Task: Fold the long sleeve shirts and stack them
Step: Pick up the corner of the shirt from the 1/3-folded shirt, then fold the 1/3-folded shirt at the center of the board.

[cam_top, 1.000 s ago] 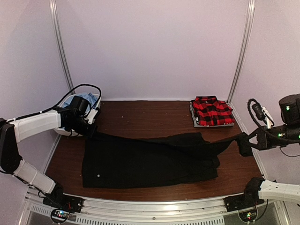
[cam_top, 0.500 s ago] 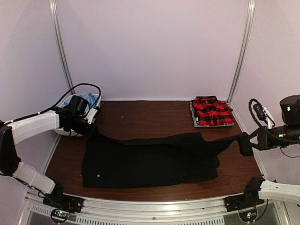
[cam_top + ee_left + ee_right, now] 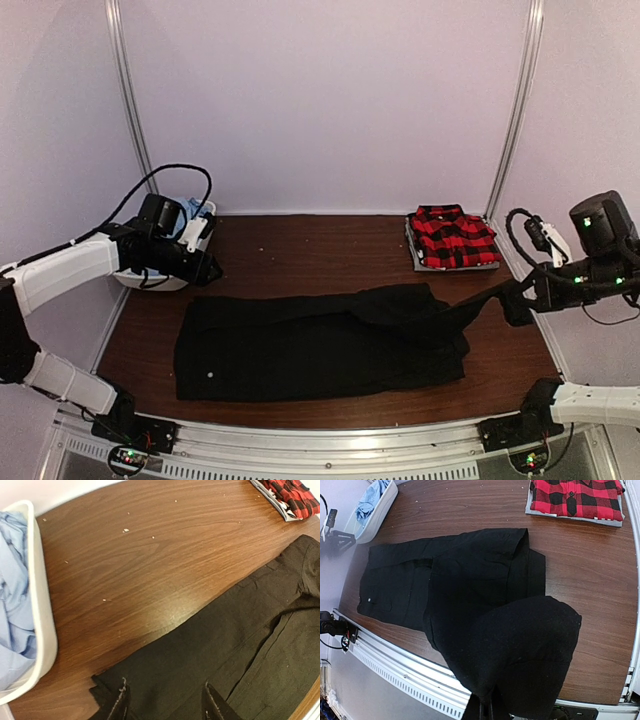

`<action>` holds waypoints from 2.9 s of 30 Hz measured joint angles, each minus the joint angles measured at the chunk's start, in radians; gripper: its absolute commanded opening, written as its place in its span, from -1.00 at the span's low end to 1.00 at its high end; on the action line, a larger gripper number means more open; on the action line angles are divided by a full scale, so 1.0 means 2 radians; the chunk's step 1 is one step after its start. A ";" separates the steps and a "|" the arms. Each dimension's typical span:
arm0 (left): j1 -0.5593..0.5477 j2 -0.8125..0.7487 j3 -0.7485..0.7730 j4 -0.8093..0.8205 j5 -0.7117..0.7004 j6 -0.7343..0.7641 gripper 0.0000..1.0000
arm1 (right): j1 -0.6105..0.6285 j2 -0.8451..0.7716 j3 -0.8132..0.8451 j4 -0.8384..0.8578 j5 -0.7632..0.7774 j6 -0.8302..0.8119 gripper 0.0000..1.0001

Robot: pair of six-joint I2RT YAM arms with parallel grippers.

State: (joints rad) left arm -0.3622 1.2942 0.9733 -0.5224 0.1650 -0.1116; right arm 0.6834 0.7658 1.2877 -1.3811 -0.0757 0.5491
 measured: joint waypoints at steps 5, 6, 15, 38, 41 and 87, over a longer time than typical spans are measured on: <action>-0.010 0.072 0.005 0.029 0.009 -0.050 0.05 | 0.000 0.025 0.009 0.001 0.005 -0.014 -1.00; -0.014 0.086 0.003 0.035 0.009 -0.060 0.05 | 0.000 0.030 0.009 0.001 0.006 -0.018 -1.00; -0.047 0.125 -0.035 0.078 -0.009 -0.112 0.10 | 0.000 0.136 0.023 0.016 0.051 -0.064 -1.00; -0.059 0.025 -0.097 0.160 -0.064 -0.141 0.25 | 0.087 0.558 0.199 0.181 0.067 -0.161 -0.98; -0.059 -0.005 -0.116 0.177 -0.067 -0.146 0.26 | 0.098 0.615 0.225 0.192 0.057 -0.171 -0.83; -0.389 0.373 0.252 0.102 -0.230 0.232 0.38 | -0.158 0.309 -0.227 0.456 -0.102 -0.131 0.42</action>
State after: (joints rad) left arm -1.1408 2.0399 1.4765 -0.3180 -0.2943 0.3527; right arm 0.3683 1.3830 0.8333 -0.4683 -0.2806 0.2878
